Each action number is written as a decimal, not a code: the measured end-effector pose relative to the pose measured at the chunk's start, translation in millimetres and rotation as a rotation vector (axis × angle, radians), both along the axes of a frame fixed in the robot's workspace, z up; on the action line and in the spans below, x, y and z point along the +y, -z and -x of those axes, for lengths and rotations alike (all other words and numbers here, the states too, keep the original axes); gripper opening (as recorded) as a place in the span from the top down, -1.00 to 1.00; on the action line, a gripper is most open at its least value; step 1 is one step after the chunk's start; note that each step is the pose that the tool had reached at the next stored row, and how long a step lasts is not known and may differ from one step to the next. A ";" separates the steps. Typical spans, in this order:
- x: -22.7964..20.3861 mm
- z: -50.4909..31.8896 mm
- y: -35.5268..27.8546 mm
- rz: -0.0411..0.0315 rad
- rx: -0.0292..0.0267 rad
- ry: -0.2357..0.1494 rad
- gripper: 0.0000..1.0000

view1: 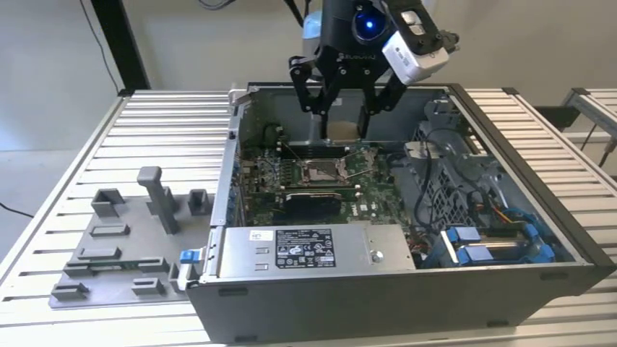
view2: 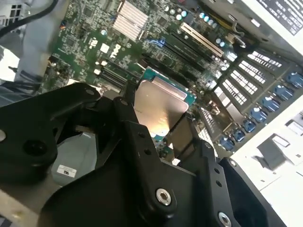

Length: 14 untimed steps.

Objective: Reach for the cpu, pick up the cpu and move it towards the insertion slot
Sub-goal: 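Pick up the cpu and move it towards the insertion slot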

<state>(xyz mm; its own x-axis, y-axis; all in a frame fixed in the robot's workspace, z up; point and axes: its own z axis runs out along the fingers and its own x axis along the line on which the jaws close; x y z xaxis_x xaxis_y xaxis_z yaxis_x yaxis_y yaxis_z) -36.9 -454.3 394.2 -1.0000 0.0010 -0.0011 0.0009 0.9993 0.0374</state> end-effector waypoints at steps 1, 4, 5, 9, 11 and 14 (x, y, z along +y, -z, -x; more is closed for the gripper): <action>0.1 -4.5 0.0 -0.0001 0.0000 0.000 1.00; 0.6 -16.1 0.0 0.0001 0.0000 0.000 1.00; 0.9 -17.8 0.1 0.0001 0.0000 0.000 1.00; 1.1 -18.4 0.1 0.0000 0.0000 0.000 1.00; 1.2 -18.5 0.1 0.0000 0.0000 0.000 1.00; 5.4 -18.6 0.4 0.0003 0.0000 0.001 1.00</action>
<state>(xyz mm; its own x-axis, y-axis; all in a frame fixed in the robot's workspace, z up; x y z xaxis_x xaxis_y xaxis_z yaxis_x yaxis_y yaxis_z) -18.3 -448.9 393.8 -1.0000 0.0020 -0.0011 0.0020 0.9993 0.0371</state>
